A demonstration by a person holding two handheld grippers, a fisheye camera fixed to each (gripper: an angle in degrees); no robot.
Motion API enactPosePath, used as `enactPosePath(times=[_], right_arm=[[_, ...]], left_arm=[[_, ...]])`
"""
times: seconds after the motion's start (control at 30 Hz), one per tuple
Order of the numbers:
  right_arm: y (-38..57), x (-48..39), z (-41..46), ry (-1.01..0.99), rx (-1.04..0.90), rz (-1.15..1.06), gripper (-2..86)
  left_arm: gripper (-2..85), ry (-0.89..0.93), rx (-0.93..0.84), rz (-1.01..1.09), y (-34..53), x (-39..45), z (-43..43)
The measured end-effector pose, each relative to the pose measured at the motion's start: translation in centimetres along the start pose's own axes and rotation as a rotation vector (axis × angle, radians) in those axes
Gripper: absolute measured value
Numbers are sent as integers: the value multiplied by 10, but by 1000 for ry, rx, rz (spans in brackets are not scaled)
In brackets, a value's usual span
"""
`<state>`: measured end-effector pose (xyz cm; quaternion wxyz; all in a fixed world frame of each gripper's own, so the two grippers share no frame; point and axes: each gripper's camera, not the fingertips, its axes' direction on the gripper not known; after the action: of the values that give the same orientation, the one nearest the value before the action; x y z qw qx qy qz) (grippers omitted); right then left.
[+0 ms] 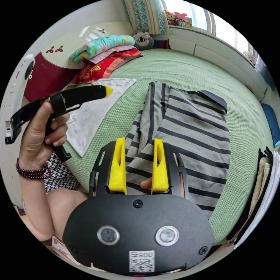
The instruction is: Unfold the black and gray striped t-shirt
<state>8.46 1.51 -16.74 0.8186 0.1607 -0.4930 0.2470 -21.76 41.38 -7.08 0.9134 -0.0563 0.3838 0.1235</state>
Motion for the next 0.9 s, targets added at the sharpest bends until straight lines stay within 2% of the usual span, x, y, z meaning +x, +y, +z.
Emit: enactPosePath(times=[0.17,0.3,0.4,0.73,0.9], right_arm=[[1,-2,6,94,-36,-34,77],[5,18,-14,29,16,19,8],[10,40,-32,-31,62,81,-4],[38,99,-74,-113,191,219,-1],[39,112,-80,-152,204,210,55]], left_arm=[[63,-23,-45,30,-7,7,11],[72,1,-78,32,-9,13,15],[74,72,-120,24,-8,18,21],[66,172,-181,177,6,80,39],[54,169,-202,222,13,108,47]])
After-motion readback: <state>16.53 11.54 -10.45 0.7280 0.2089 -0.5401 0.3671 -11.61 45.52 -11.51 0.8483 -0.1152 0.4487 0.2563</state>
